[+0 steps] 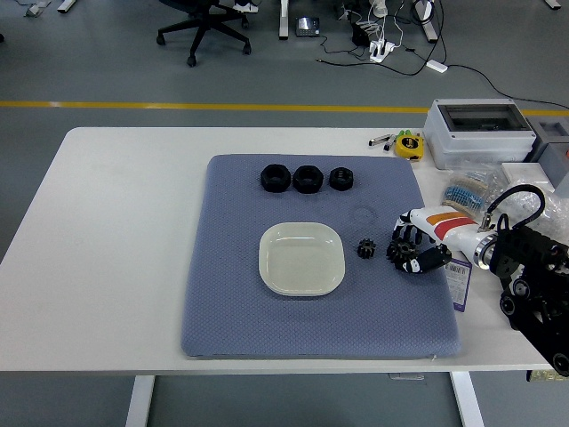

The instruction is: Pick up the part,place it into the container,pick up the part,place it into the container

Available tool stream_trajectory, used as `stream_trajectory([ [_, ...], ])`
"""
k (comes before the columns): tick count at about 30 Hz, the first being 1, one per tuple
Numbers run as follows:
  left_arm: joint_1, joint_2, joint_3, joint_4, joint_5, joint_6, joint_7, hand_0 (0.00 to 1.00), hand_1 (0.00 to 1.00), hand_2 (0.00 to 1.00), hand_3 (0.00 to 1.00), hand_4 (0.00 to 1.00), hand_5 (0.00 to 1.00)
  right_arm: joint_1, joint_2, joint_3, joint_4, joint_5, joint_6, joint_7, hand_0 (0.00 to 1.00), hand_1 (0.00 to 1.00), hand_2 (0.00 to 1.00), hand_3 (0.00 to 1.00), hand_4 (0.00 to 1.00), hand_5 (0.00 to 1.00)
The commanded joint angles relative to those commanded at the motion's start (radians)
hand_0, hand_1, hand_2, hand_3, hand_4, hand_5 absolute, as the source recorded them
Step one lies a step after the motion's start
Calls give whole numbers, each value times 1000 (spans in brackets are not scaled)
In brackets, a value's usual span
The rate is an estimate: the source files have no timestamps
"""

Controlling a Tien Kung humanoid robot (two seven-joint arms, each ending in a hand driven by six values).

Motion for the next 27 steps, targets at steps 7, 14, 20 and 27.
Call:
stream_trajectory([
  [7, 0, 0, -1, 0, 1, -1, -1, 679, 649, 646, 552, 611, 584, 1, 4, 11, 28, 14, -36, 4, 102, 290, 391, 497, 829, 192],
  [14, 0, 1, 1, 0, -2, -1, -2, 679, 649, 644, 551, 611, 584, 0, 7, 18, 96, 29, -77, 10, 84, 240, 365, 489, 817, 235],
  [20, 2, 1, 2, 1, -5, 0, -3, 678, 649, 644, 552, 611, 584, 1, 18, 10, 186, 51, -106, 16, 200, 376, 462, 502, 746, 296],
  [27, 5, 0, -2, 0, 0, -1, -1, 679, 649, 645, 553, 612, 584, 27, 70, -57, 228, 103, -119, 26, 322, 457, 519, 516, 766, 320],
])
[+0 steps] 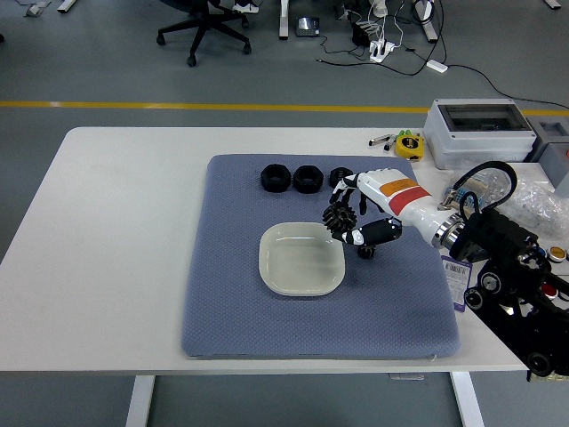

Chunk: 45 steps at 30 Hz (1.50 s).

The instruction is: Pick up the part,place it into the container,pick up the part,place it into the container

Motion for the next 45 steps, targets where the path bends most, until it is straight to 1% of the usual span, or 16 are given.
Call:
stream_trajectory([
  [4, 1, 0, -1, 0, 2, 0, 1, 679, 649, 645, 553, 612, 584, 23, 25, -46, -9, 0, -1, -2, 322, 457, 519, 516, 766, 320],
  [5, 1, 0, -1, -1, 1, 0, 1, 679, 648, 645, 553, 613, 585, 28, 32, -56, -13, 1, -2, -2, 423, 544, 629, 521, 817, 340],
  [7, 2, 2, 1, -1, 0, 0, 1, 679, 648, 645, 553, 613, 585, 42, 47, -80, -28, -2, 1, -6, 423, 544, 629, 521, 817, 340],
  [10, 2, 3, -2, -1, 2, 0, 2, 679, 648, 645, 553, 613, 585, 56, 61, -101, -50, -23, 22, -12, 423, 544, 629, 521, 817, 340],
  [11, 2, 4, -2, -2, 2, 1, 2, 679, 647, 646, 553, 614, 585, 60, 64, -111, -60, -19, 19, -8, 704, 737, 877, 910, 998, 482],
  [16, 4, 6, -4, -2, 2, 2, 3, 679, 647, 646, 553, 614, 585, 58, 67, -130, -84, 14, -25, 2, 704, 737, 877, 910, 998, 482],
  [17, 4, 6, -4, -2, 2, 2, 3, 679, 644, 648, 554, 615, 585, 57, 67, -130, -85, 17, -35, 3, 772, 778, 925, 953, 998, 523],
  [22, 8, 7, -15, -2, 18, 1, 8, 679, 644, 648, 554, 615, 585, 51, 64, -114, -86, 36, -95, 6, 772, 778, 925, 953, 998, 523],
  [25, 10, 8, -20, -2, 27, 0, 10, 680, 641, 648, 554, 615, 586, 48, 61, -95, -91, 38, -115, 1, 764, 766, 910, 936, 998, 528],
  [28, 11, 8, -22, -2, 30, 0, 11, 680, 641, 648, 554, 615, 586, 42, 52, -71, -107, 25, -114, -3, 764, 766, 910, 936, 998, 528],
  [29, 11, 8, -22, -2, 30, 0, 11, 679, 640, 648, 554, 615, 586, 41, 49, -67, -111, 21, -111, -4, 738, 742, 848, 882, 998, 515],
  [34, 10, 8, -21, -2, 28, 0, 10, 679, 640, 648, 554, 615, 586, 29, 24, -40, -146, -12, -73, 7, 738, 742, 848, 882, 998, 515],
  [35, 10, 8, -20, -2, 26, 0, 9, 680, 640, 647, 554, 615, 586, 26, 19, -37, -153, -14, -68, 9, 635, 673, 763, 808, 998, 495],
  [40, 5, 7, -13, -1, 15, 1, 6, 680, 640, 647, 554, 615, 586, 15, 5, -26, -184, 6, -64, 22, 635, 673, 763, 808, 998, 495],
  [41, 4, 7, -12, -1, 15, 1, 5, 680, 638, 647, 554, 615, 586, 13, 4, -25, -189, 8, -65, 24, 452, 585, 689, 659, 981, 466],
  [45, 3, 5, -12, 0, 12, 2, 5, 680, 638, 647, 554, 615, 586, 5, 5, -27, -220, 21, -76, 34, 452, 585, 689, 659, 981, 466],
])
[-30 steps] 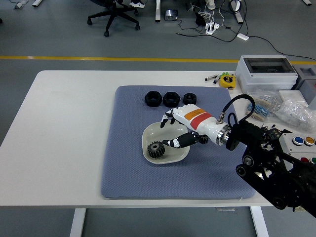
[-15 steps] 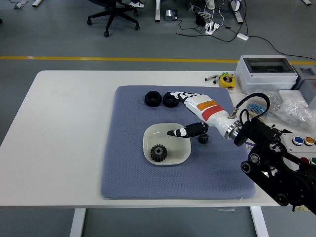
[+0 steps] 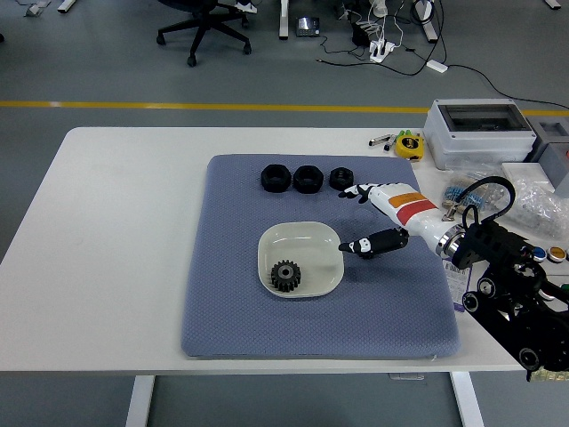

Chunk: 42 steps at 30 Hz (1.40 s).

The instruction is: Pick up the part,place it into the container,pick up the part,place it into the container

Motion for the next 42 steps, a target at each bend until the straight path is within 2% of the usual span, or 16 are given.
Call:
stream_trajectory([
  [1, 0, -1, 0, 0, -1, 1, 0, 680, 638, 647, 554, 615, 586, -1, 1, -1, -10, 6, 1, 2, 452, 585, 689, 659, 981, 466],
  [2, -1, -2, 0, 0, -1, 1, 1, 680, 639, 647, 553, 615, 586, -3, 2, -4, -25, 19, 1, 6, 319, 466, 551, 570, 935, 446],
  [18, -3, -4, 5, 0, -7, 1, -1, 678, 637, 650, 554, 616, 587, 8, 27, -41, -157, 56, -72, 37, 260, 410, 506, 538, 887, 413],
  [35, -3, -5, 5, -1, -4, 0, 1, 679, 637, 651, 554, 615, 587, 14, 46, -83, -224, 64, -97, 42, 234, 394, 486, 519, 840, 377],
  [42, -3, -6, 3, -1, 0, -1, 2, 679, 637, 651, 554, 615, 586, 10, 47, -91, -234, 58, -90, 41, 201, 362, 471, 510, 827, 376],
])
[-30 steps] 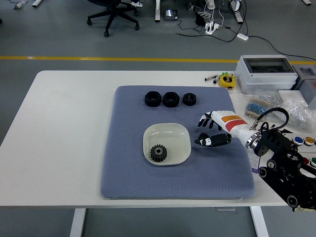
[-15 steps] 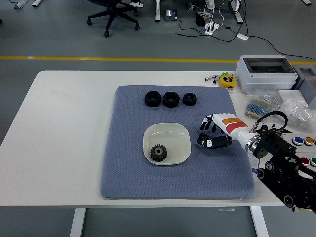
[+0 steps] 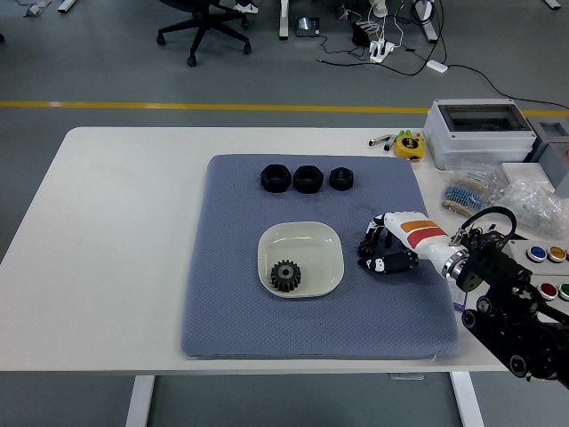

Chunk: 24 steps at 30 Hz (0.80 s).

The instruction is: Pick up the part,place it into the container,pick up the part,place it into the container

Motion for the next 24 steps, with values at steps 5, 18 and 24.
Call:
stream_trajectory([
  [5, 0, -1, -2, 0, 3, 0, 1, 679, 638, 652, 555, 615, 587, -2, 0, -3, -4, 12, -1, 3, 163, 316, 441, 497, 809, 388],
  [18, 2, -2, -4, 0, 6, 1, 2, 679, 638, 652, 555, 615, 587, -4, 3, -18, -12, 24, -16, 6, 45, 101, 198, 272, 775, 606],
  [24, 6, -1, -10, -1, 15, 0, 5, 678, 637, 653, 555, 616, 588, -5, 4, -22, -10, 21, -31, 5, 16, 29, 137, 190, 796, 646],
])
